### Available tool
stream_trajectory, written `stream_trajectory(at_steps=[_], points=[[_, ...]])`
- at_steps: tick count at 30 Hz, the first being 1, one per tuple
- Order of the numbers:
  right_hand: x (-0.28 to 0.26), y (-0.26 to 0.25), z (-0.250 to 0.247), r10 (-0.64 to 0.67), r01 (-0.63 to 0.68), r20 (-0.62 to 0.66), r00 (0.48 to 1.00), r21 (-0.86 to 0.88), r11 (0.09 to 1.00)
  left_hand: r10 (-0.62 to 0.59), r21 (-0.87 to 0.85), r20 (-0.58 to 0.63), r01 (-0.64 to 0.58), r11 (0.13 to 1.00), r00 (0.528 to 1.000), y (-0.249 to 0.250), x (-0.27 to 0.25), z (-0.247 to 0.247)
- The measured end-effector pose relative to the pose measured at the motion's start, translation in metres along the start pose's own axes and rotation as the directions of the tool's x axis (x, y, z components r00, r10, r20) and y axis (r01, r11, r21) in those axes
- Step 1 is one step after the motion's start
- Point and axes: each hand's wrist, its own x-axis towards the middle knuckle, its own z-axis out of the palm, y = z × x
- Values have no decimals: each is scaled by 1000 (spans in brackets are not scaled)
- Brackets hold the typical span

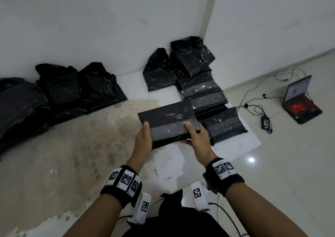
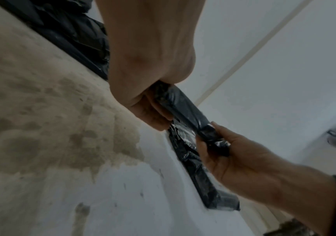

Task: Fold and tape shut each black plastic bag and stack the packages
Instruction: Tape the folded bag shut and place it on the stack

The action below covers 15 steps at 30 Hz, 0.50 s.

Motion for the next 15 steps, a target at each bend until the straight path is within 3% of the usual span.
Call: stream_trajectory(at_steps=[3, 7, 11, 15], points=[[11, -15, -34, -51, 50, -97, 994, -17, 999, -75, 102, 114, 63, 993, 991, -10, 6, 8], [28, -34, -100, -66, 49, -289, 955, -65, 997, -50, 493, 283, -101, 864, 958, -30, 7, 11], [44, -44, -158, -60, -11, -318, 946, -217, 976, 33, 678, 306, -242, 694, 952, -53, 5, 13], [63, -38, -180, -123, -66, -370, 921, -457, 887, 111, 722, 331, -327, 610, 937, -60, -2, 16]])
